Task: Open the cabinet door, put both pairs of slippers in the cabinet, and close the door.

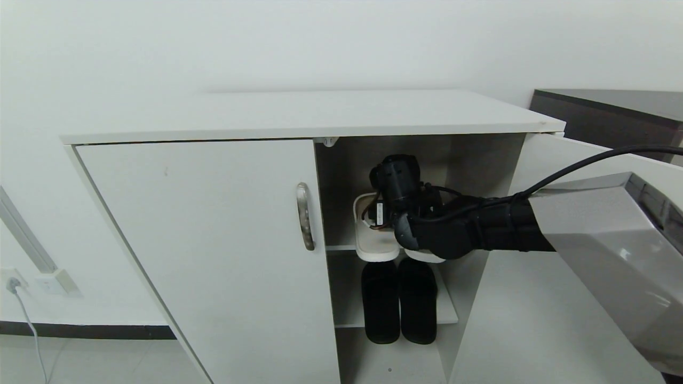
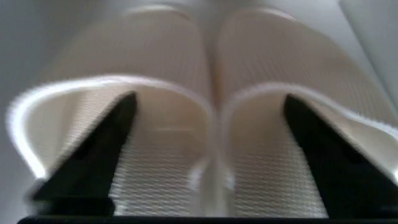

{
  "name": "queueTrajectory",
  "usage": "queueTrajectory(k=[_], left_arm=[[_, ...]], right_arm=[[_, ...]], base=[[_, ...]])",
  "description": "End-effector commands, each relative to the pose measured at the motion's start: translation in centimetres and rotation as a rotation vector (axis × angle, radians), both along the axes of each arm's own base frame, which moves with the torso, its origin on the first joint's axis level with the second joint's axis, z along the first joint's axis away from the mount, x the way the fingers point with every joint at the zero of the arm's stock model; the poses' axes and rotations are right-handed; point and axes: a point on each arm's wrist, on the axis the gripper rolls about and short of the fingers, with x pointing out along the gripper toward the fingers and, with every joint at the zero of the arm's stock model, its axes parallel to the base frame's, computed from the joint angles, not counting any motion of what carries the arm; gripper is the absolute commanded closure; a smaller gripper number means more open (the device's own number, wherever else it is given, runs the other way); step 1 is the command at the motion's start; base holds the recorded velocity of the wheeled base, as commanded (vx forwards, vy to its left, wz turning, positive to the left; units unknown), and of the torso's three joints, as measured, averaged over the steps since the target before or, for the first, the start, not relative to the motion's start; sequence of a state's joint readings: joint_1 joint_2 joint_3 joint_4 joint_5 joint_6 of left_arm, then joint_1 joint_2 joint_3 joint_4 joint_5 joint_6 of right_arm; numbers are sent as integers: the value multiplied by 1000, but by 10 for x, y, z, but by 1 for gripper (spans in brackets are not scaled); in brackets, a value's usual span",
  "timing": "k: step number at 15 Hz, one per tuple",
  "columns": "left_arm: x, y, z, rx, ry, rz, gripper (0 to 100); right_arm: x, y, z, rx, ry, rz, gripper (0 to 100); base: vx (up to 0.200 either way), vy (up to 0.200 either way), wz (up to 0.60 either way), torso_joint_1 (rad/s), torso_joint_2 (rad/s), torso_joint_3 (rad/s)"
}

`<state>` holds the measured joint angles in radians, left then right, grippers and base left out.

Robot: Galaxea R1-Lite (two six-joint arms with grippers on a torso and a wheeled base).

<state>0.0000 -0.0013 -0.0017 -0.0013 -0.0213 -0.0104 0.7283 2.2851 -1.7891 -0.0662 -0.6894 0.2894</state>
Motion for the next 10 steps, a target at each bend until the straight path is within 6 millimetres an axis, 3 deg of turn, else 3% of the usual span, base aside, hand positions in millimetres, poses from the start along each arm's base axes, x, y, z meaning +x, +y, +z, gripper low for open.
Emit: queueTrajectory(k=[1,4,10], left_arm=[[0,0,0,0,1,0,100],[0,0,0,-2,1,0,100],[0,0,0,-2,1,0,100]], right_arm=[[-12,-4,12,8,-7,8,0],[-39,-8,26,22,-22,31,0],[-99,-26,16,36,-31,116,0]], base=[[0,0,0,0,0,0],[0,0,0,0,0,0],[0,0,0,0,0,0]])
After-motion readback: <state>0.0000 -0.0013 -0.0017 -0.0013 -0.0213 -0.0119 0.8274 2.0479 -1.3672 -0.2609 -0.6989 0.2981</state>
